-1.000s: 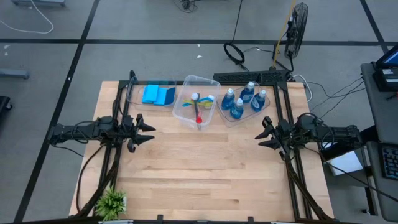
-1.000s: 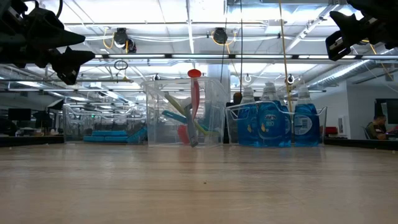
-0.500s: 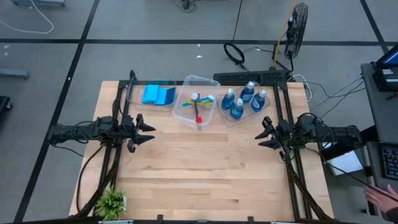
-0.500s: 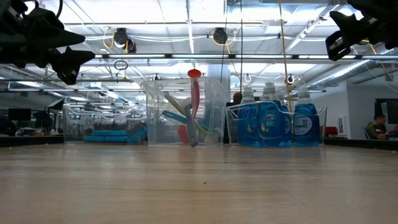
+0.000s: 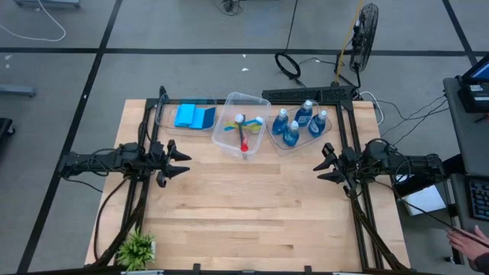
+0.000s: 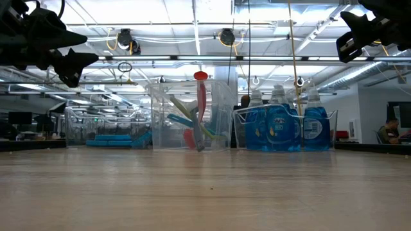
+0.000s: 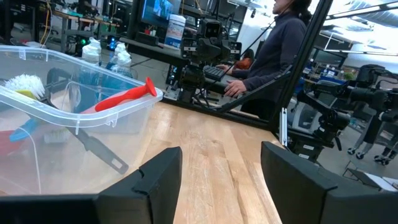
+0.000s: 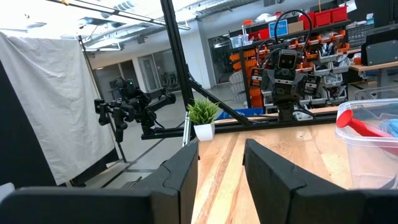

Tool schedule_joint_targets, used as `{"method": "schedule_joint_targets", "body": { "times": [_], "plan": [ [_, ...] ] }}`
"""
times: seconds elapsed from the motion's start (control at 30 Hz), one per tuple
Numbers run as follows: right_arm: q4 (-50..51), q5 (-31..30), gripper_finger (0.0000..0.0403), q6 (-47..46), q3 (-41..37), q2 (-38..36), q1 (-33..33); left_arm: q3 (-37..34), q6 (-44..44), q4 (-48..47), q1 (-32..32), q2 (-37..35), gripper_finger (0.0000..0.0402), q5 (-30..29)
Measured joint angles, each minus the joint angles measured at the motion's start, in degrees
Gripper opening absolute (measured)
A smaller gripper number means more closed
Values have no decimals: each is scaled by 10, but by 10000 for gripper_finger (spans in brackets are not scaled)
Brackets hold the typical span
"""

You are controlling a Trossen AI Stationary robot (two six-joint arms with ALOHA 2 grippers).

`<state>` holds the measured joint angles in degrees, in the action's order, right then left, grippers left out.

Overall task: Pick & Place Kitchen Sink Supplies
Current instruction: Return to Home Position

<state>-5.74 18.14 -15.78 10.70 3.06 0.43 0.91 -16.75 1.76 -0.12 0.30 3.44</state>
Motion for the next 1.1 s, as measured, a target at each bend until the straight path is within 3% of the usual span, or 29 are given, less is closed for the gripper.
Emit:
{"method": "schedule_joint_targets", "body": {
  "times": [0.63,1.1],
  "plan": [
    [0,0,116,0,0,0,0,0,0,0,0,0,189,0],
    [0,0,116,0,0,0,0,0,0,0,0,0,215,0]
  ]
}}
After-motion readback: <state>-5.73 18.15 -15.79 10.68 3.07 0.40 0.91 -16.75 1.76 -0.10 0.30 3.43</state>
